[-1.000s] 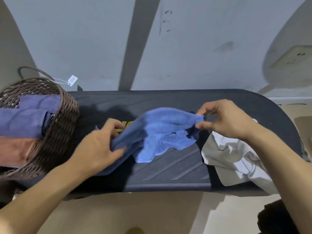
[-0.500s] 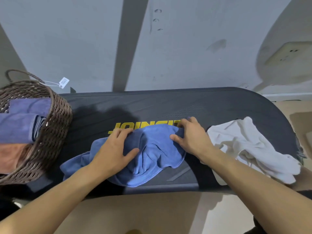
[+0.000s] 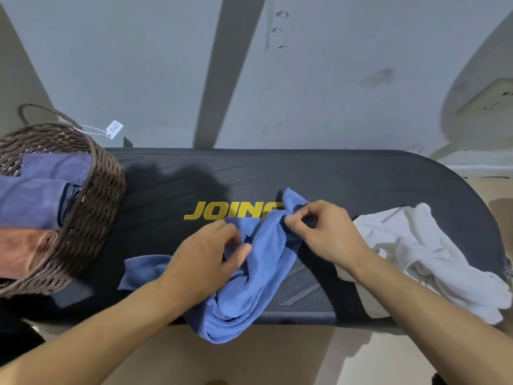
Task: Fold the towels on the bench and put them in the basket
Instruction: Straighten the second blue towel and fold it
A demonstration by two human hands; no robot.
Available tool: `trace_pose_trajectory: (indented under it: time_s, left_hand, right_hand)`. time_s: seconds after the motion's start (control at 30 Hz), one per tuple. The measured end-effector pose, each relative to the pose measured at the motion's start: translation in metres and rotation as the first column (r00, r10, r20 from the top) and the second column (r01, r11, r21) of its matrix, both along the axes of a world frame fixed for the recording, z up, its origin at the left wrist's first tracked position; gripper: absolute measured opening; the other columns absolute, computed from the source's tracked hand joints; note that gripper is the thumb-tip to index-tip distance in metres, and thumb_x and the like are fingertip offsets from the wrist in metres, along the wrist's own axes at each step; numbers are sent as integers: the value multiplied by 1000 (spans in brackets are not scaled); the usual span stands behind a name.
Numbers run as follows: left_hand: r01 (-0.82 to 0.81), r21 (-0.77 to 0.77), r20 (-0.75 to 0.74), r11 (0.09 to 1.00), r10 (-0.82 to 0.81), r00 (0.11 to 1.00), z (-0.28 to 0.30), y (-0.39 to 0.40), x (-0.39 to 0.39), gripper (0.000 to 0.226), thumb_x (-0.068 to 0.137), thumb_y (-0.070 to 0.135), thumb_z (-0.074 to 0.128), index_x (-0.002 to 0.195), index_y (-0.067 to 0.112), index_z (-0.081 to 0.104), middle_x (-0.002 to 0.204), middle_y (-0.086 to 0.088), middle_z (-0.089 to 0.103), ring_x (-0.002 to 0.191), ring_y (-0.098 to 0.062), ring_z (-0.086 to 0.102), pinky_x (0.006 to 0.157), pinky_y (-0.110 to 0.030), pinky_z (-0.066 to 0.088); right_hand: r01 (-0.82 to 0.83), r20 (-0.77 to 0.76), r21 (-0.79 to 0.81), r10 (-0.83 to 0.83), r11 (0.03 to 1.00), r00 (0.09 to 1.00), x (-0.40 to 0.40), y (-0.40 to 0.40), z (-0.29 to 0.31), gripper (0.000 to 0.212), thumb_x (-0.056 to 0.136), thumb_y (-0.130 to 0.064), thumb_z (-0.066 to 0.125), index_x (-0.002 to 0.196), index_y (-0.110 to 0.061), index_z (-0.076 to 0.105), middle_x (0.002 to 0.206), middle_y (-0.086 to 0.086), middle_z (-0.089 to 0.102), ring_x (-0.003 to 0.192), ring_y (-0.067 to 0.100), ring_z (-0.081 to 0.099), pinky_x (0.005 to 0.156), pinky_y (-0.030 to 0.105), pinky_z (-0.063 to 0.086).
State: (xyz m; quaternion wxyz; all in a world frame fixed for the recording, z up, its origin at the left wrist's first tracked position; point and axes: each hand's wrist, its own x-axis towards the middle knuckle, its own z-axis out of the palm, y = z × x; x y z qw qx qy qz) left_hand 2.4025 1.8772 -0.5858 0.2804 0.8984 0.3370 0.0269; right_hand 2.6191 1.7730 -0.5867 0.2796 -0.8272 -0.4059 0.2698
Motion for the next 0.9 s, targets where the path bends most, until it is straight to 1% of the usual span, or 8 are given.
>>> trace_pose_trajectory:
  time_s: [0.1, 0.17, 0.23, 0.33, 0.5, 0.67, 0.8, 0.9]
  left_hand:
    - [-97, -47, 75, 994, 100, 992, -13, 15, 9, 42, 90, 23, 67, 130, 17, 58, 124, 5, 60, 110, -14, 56, 92, -21, 40]
    - [-20, -64, 75, 998, 25, 997, -18, 17, 12, 53, 88, 16, 69, 139, 14, 53, 124, -1, 62, 112, -20, 57, 98, -26, 41]
    - [68, -28, 39, 997, -67, 997, -24, 12, 14, 51, 86, 15, 71, 135, 13, 57, 109, -2, 65, 102, -25, 59, 93, -39, 47]
    - [54, -55, -34, 997, -56, 998, -25, 12, 17, 28, 84, 20, 71, 112, 21, 66, 89, 8, 59, 88, -20, 55, 79, -33, 42]
    - [-14, -84, 20, 996, 16, 1000, -7, 37, 16, 13, 75, 13, 73, 83, 18, 65, 82, 6, 55, 75, -17, 55, 68, -30, 43]
    - [-105, 24, 118, 994, 102, 988, 14, 70, 6, 15, 76, 10, 71, 80, 20, 62, 84, 10, 57, 76, -12, 57, 69, -26, 44]
    - [-13, 29, -63, 1000, 14, 998, 9, 77, -2, 19, 75, 17, 73, 88, 26, 61, 93, 9, 58, 89, -16, 58, 78, -40, 49]
    - [146, -129, -264, 981, -176, 948, 0, 69, -4, 40, 68, 58, 70, 100, 35, 63, 116, 12, 50, 110, -12, 52, 97, -37, 45]
  right_hand:
    - [-36, 118, -104, 48, 994, 992, 4, 1, -4, 33, 82, -37, 74, 63, -27, 49, 65, -13, 55, 65, 9, 55, 53, 14, 31]
    - [-43, 104, -160, 60, 986, 993, 6, 1, -5, 37, 76, -35, 80, 68, -26, 45, 66, -12, 53, 62, 8, 51, 52, 15, 30]
    - [-38, 69, -206, 53, 978, 996, 7, 1, -6, 41, 71, -33, 85, 85, -23, 48, 72, -12, 55, 69, 12, 54, 55, 21, 35]
    - [-17, 0, -261, 17, 965, 1000, 10, 1, -6, 66, 67, -32, 87, 116, -20, 44, 82, -6, 61, 78, 19, 59, 63, 29, 42]
    - [-121, -106, -227, 99, 966, 989, 28, 1, 7, 24, 64, -26, 88, 71, -21, 66, 58, -17, 61, 53, 1, 50, 56, 15, 42]
    - [22, -280, -110, -52, 994, 958, 51, 5, 23, 17, 79, -36, 81, 77, -26, 68, 58, -13, 65, 53, 4, 59, 56, 17, 44]
    - [116, -63, -138, -126, 984, 990, 54, 6, 18, 23, 88, -38, 71, 71, -24, 63, 57, -9, 57, 58, 15, 61, 54, 25, 41]
    - [79, 135, -180, -55, 980, 989, 47, 10, 13, 33, 89, -38, 68, 68, -13, 61, 70, -6, 60, 64, 14, 55, 53, 27, 36]
